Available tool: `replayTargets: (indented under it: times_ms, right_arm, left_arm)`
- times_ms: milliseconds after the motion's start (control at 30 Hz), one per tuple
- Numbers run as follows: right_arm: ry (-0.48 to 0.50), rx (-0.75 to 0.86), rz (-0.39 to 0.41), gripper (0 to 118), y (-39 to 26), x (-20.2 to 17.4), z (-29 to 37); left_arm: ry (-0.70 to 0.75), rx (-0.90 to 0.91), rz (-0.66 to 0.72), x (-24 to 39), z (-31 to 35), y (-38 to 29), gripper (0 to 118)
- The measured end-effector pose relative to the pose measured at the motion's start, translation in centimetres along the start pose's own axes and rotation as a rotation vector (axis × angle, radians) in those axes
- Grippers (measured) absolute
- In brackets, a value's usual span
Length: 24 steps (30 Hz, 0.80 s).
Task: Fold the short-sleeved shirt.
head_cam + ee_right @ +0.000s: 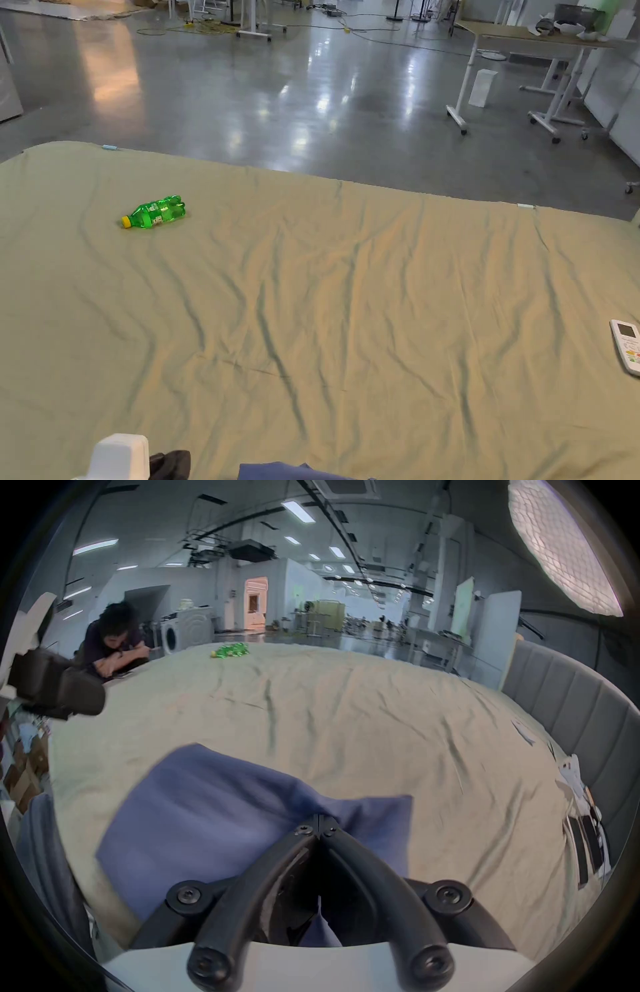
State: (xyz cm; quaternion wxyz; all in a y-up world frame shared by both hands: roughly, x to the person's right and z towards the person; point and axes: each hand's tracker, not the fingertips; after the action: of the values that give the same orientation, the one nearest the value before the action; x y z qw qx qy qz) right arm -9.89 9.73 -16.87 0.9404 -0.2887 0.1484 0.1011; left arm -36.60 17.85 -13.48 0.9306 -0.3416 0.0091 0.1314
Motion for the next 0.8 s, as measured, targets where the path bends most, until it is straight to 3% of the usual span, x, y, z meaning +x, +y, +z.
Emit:
replayTargets:
  times_ms: [67,133,200,233,267,667,700,800]
  right_arm:
    - [-0.013,0.008,-0.013,0,-0.5,0.7,-0.5]
    - [-0.04,0.013,-0.01,0,-0.5,0.9,-0.6]
    - [-0.044,0.017,-0.041,0,-0.4,1.4,-0.5]
    - [-0.048,0.015,-0.051,0,-0.4,1.5,-0.6]
    - [-0.047,0.005,-0.059,0,-0.3,1.6,-0.7]
    - [-0.053,-0.017,-0.047,0,0.0,1.8,-0.2]
    - [-0.053,-0.017,-0.049,0,0.7,1.7,0.4]
    - [-0.059,-0.021,-0.048,0,0.8,1.8,0.5]
  left_arm:
    - [-0.075,-0.077,0.024,-0.3,-0.7,-0.2,7]
    - [-0.147,-0.132,0.071,-1.2,-1.5,-0.5,29]
    - [-0.227,-0.177,0.128,-2.0,-2.2,-0.7,65]
    - [-0.239,-0.175,0.151,-2.2,-2.5,-0.9,76]
    - [-0.26,-0.175,0.176,-2.8,-3.0,-1.2,80]
    - [-0.595,-0.439,0.414,-3.7,-11.4,-2.2,80]
    - [-0.624,-0.436,0.423,-3.7,-11.8,-2.2,76]
    - [-0.595,-0.458,0.435,-4.2,-13.9,-2.5,41]
